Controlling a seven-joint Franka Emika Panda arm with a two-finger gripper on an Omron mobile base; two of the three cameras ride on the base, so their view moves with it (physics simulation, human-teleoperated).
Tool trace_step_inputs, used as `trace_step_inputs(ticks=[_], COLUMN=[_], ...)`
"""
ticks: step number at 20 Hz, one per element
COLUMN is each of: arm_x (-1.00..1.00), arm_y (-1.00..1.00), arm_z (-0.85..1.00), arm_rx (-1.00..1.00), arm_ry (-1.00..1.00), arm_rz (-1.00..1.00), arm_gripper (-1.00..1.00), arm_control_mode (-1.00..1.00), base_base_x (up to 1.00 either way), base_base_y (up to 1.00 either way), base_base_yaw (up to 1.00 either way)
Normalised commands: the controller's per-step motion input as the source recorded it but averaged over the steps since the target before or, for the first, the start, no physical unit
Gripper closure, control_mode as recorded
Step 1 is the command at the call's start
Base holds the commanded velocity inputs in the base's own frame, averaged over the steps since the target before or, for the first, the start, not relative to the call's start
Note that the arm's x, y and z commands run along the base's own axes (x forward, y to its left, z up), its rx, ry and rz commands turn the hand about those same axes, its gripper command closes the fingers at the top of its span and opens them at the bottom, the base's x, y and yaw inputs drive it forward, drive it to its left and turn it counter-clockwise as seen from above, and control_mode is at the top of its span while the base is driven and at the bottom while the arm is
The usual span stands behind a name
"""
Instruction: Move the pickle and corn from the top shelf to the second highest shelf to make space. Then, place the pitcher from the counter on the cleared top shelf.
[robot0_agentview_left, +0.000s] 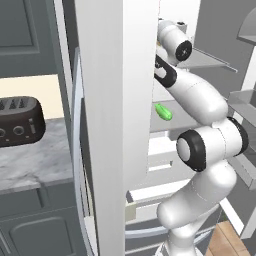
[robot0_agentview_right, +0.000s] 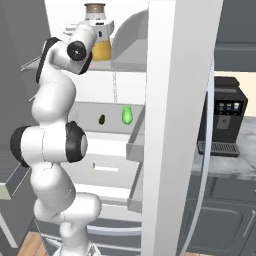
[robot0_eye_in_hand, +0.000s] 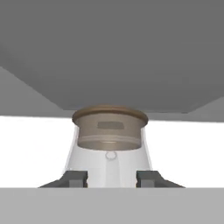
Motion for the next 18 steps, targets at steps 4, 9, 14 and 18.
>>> trace_step_inputs(ticks=[4, 9, 14, 18], arm_x=[0.08, -0.53, -0.99, -1.00], arm_y=[0.00, 0.00, 0.00, 0.00], arm_z=[0.00, 0.00, 0.02, 0.03], arm_rx=[-0.01, -0.07, -0.06, -0.04], arm_ry=[-0.03, 0.00, 0.00, 0.00], arm_rz=[-0.02, 0.00, 0.00, 0.00], arm_gripper=[-1.00, -1.00, -1.00, -1.00], arm_control_mode=[-1.00, -1.00, -1.00, -1.00], base_base_x=[0.00, 0.00, 0.00, 0.00], base_base_y=[0.00, 0.00, 0.00, 0.00], base_base_yaw=[0.00, 0.00, 0.00, 0.00])
